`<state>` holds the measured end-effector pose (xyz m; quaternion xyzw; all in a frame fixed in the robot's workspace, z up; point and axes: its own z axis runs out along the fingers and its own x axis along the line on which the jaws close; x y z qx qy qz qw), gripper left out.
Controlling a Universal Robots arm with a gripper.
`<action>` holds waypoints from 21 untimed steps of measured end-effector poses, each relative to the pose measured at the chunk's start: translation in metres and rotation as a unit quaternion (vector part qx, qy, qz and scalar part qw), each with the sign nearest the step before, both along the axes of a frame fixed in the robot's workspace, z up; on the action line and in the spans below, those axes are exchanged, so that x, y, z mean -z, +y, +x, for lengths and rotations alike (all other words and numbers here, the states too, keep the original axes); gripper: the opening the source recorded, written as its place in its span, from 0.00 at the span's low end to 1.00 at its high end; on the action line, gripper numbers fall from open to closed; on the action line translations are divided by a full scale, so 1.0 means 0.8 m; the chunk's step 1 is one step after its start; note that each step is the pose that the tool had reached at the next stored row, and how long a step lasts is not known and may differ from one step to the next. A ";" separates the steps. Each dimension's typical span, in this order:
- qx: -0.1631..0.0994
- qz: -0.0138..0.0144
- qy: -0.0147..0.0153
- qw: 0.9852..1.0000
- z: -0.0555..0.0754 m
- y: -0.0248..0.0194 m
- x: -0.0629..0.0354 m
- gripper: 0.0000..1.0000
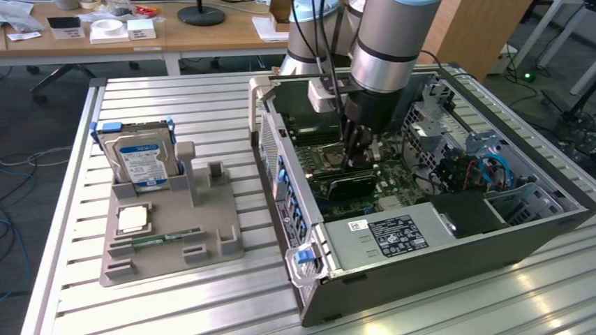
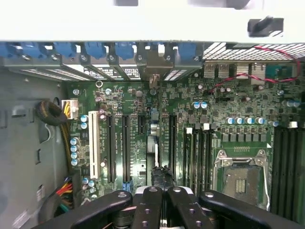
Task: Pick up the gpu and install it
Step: 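Press down on the gpu until it lock into place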
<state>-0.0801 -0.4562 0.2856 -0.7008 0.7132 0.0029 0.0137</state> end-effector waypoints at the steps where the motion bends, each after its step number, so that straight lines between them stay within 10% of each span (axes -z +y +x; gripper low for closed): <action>1: 0.000 0.000 0.000 1.000 0.000 0.0000 -0.004 0.11; 21: 0.000 0.000 -0.005 1.000 0.000 0.0000 -0.083 0.11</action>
